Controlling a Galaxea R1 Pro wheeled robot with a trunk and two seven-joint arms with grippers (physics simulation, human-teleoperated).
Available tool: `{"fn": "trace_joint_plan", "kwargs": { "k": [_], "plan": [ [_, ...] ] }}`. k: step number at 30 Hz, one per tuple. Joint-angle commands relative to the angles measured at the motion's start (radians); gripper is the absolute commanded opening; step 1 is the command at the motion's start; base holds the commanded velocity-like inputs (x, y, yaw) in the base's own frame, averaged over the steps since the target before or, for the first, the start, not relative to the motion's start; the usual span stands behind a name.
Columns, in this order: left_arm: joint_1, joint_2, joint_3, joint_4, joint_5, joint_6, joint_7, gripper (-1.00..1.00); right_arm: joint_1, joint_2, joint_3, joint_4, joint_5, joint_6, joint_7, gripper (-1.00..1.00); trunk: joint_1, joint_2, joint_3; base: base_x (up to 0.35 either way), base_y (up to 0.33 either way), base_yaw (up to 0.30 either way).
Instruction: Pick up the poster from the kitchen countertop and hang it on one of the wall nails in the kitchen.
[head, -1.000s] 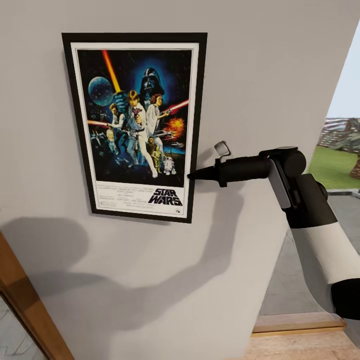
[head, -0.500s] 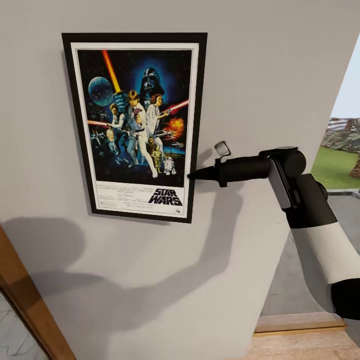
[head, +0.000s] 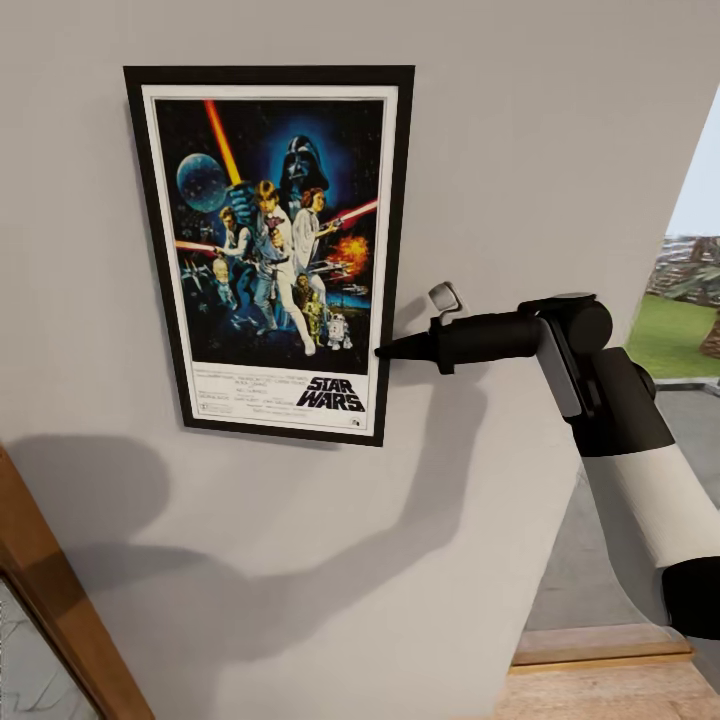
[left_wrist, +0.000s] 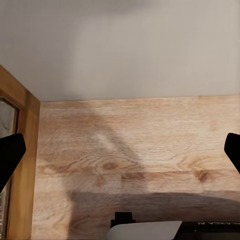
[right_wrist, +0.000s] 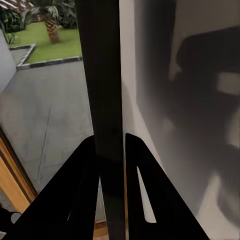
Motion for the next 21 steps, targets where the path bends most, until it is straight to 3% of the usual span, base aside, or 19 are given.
{"fn": "trace_joint_plan", "kwargs": {
  "k": [1, 21],
  "plan": [
    [0.000, -0.001, 0.006, -0.001, -0.001, -0.001, -0.009, 1.00, -0.001, -0.001, 0.001, 0.000, -0.004, 0.007, 0.001, -1.00, 0.000, -0.001, 0.000, 0.000, 0.094, 0.000],
    [0.000, -0.001, 0.006, -0.001, 0.000, -0.002, -0.009, 1.00, -0.001, -0.001, -0.001, 0.000, -0.004, 0.007, 0.001, -1.00, 0.000, -0.001, 0.000, 0.000, 0.014, 0.000]
  ]
}}
